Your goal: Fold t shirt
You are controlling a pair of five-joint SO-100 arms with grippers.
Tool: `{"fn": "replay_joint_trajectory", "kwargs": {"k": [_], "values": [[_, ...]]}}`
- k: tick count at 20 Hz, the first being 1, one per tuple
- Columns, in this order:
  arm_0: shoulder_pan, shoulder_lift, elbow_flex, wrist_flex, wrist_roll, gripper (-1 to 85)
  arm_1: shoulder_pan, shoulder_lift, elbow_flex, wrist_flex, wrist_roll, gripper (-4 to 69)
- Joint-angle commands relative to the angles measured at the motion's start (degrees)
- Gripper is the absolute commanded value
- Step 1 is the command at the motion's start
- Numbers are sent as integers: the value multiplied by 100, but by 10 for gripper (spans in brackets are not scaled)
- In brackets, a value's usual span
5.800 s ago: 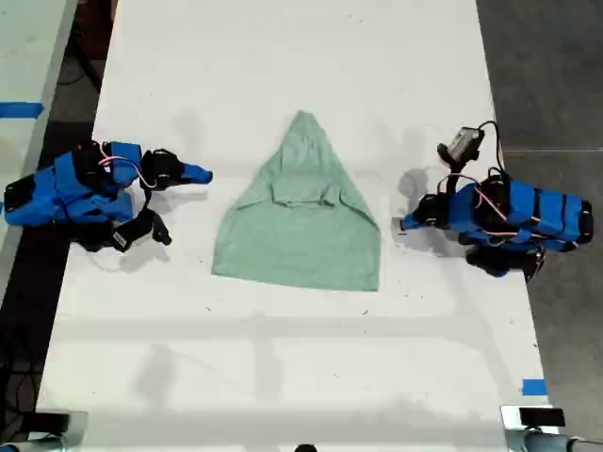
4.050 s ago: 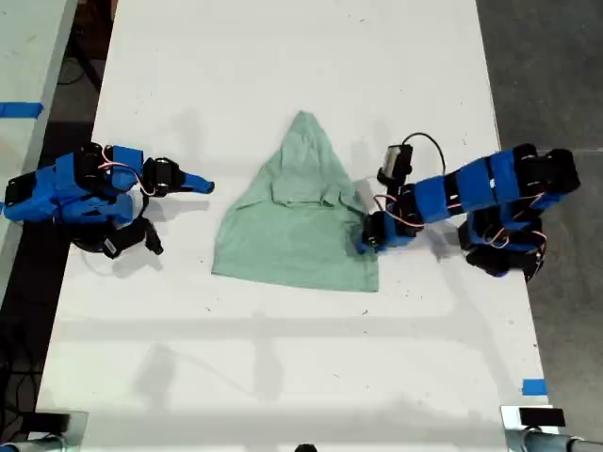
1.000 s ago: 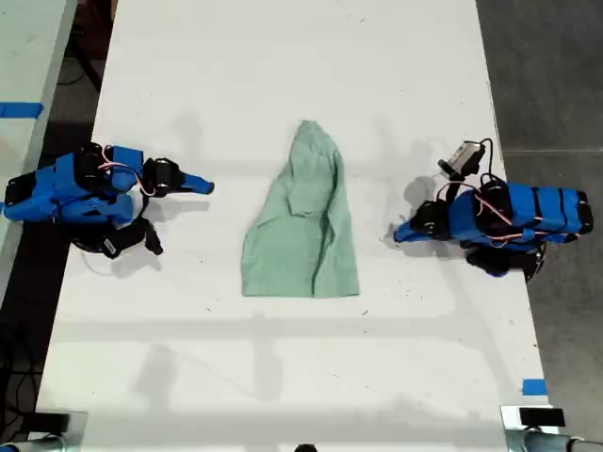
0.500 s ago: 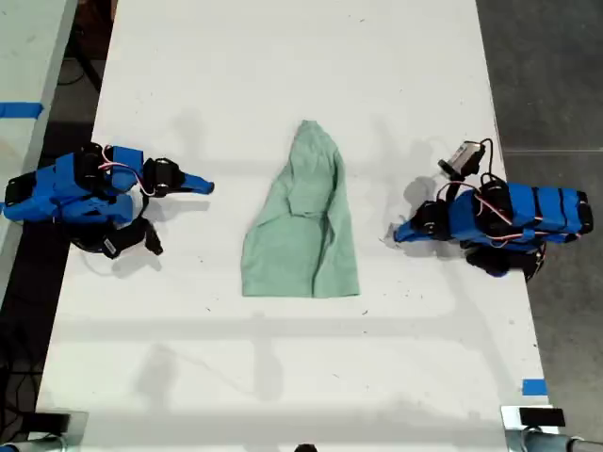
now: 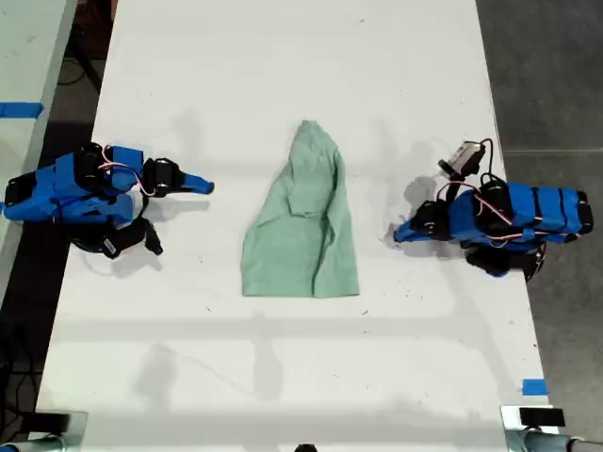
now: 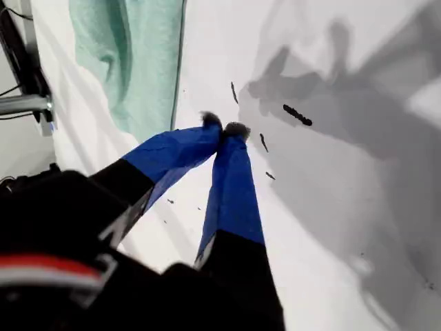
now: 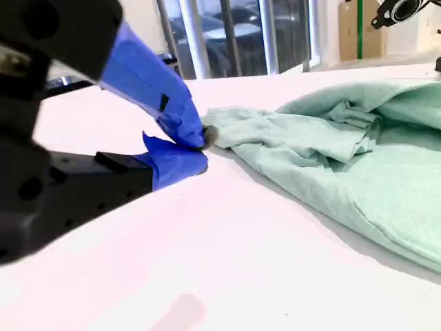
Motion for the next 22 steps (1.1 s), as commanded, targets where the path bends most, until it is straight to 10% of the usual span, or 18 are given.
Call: {"fn": "replay_joint_trajectory", "kwargs": {"k": [1,22], "values": [[114,35,-97,-62,-70,-2,-53,62,316,26,35,19],[114,35,-79,-62,-105,-2,-97,62,308,44,97,19]]}}
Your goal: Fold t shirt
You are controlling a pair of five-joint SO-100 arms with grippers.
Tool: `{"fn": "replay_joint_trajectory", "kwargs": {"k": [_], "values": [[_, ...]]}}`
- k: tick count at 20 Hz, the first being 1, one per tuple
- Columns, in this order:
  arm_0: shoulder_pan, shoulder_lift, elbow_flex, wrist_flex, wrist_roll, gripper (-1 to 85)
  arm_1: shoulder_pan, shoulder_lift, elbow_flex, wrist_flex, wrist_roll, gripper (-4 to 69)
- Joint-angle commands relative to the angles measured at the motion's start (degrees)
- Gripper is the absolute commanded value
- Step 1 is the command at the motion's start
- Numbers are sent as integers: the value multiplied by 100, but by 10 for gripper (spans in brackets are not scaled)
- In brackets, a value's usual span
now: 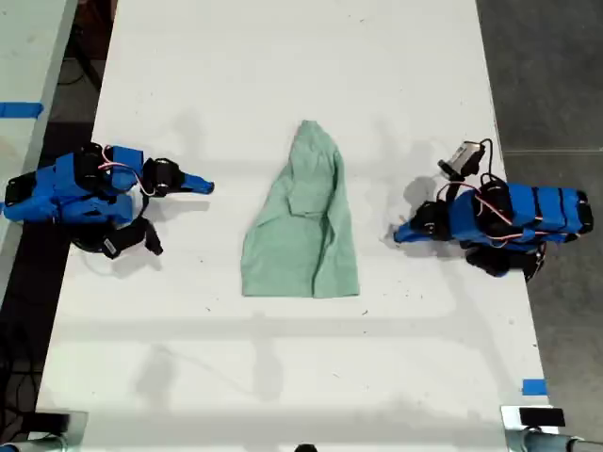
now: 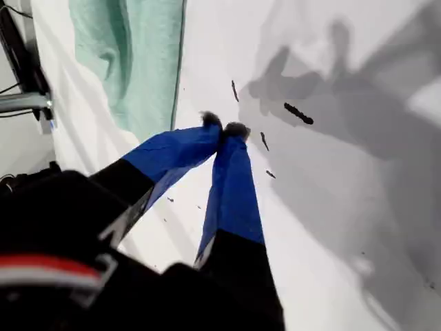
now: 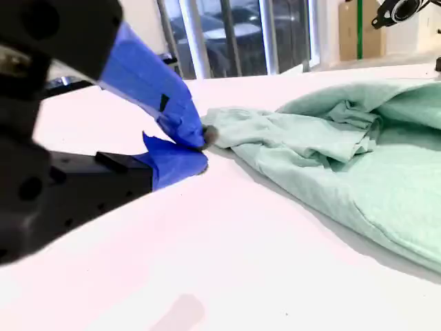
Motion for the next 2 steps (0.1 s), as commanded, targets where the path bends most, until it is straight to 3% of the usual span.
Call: {"fn": "replay_joint_trajectory", "kwargs": {"k": [1,2], "values": [[114,35,-70,-62,-132,-2,-62,62,308,44,97,19],[114,35,-70,-53,-141,-2,-62,62,308,44,97,19]]}}
